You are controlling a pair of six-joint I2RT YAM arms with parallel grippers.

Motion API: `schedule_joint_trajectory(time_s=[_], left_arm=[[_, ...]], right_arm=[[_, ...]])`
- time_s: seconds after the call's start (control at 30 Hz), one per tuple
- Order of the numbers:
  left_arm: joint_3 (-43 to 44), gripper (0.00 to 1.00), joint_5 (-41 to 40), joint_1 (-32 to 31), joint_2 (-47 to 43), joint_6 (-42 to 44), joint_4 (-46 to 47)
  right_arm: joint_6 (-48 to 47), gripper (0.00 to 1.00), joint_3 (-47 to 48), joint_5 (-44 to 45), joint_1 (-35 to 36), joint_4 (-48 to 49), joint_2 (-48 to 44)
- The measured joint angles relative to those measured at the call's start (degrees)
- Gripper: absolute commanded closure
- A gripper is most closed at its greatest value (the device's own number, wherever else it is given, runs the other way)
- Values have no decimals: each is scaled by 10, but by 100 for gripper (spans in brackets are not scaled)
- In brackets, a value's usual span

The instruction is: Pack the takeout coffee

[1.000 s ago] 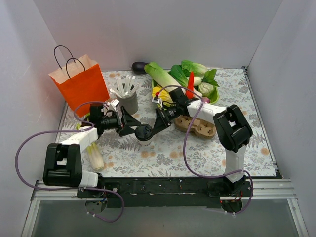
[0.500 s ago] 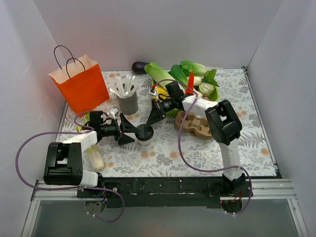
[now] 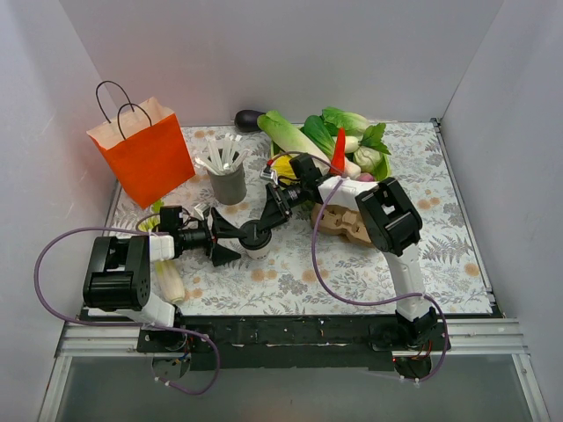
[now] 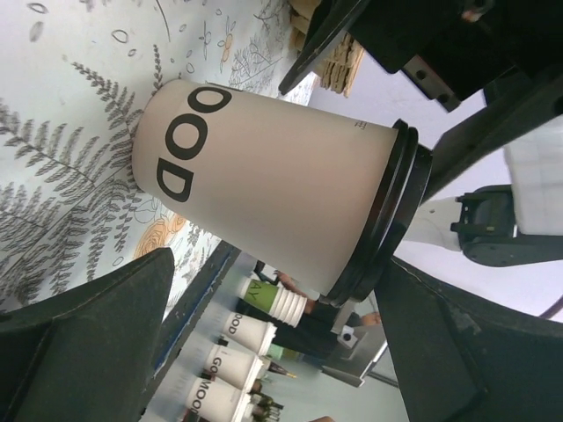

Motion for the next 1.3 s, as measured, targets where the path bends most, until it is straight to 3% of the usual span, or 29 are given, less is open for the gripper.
schedule_joint_trajectory(time_s=[0.23,0.73,1.07,1.13,1.3], left_arm=[[-12,7,31,18,33,-27,39],[-22,7,57,19,66,-37,91],[-10,5,63,20,76,-17,78],[-2,3,59,20,70,-5,54],[-1,2,8,20,-3,35,-4]], right_arm=[[53,26,-48,-19,0,64,1],[117,33,-64,-40,2,157,16],[120,34,-63,-44,3,161,20],[115,31,-62,-43,4,154,17],[35,6,-46,-15,9,63,-5]])
